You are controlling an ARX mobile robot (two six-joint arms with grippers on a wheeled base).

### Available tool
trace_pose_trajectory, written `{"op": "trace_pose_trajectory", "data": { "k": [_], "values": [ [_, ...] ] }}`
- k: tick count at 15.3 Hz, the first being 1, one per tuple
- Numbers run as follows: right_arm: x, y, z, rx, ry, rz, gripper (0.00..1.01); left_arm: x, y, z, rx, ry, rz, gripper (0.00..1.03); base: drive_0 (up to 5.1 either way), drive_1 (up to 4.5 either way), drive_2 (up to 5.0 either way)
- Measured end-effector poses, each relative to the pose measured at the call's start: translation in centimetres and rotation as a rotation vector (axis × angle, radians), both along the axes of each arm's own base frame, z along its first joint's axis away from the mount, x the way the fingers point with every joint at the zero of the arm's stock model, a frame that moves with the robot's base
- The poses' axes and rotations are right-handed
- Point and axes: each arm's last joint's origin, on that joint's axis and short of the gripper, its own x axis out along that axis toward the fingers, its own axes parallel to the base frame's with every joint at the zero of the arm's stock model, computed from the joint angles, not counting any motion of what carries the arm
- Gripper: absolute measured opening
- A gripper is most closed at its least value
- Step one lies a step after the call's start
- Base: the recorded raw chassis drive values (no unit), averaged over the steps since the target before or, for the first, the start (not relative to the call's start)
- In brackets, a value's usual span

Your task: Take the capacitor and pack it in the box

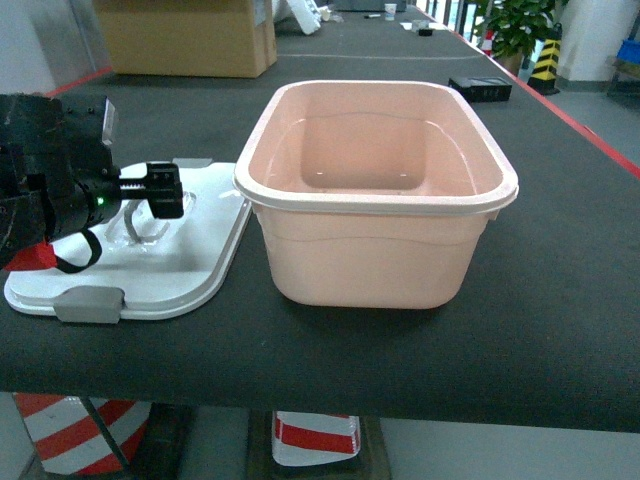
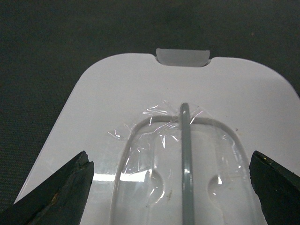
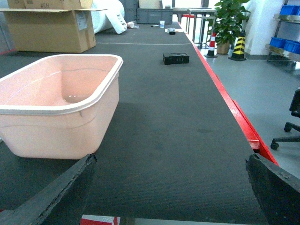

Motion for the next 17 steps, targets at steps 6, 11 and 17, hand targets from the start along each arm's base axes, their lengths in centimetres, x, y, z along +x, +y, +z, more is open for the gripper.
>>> {"op": "trace_pose_trajectory", "data": {
  "k": [6,11,17],
  "values": [
    [0.0,0.0,0.0,0.0,0.0,0.0,0.98,0.8,0.5,-1.0,-0.005,0.037,-0.045,0.57,0.0,0.0,0.0],
    [0.0,0.0,0.0,0.0,0.0,0.0,0.98,0.7,0.5,-1.7,0.012,0.062,-0.051,0.02,0.0,0.0,0.0],
    [0.0,0.0,0.0,0.0,0.0,0.0,0.98,0.3,1.7,3.1,0.035,-0.017,0.031,0.02,0.0,0.0,0.0]
  ]
}}
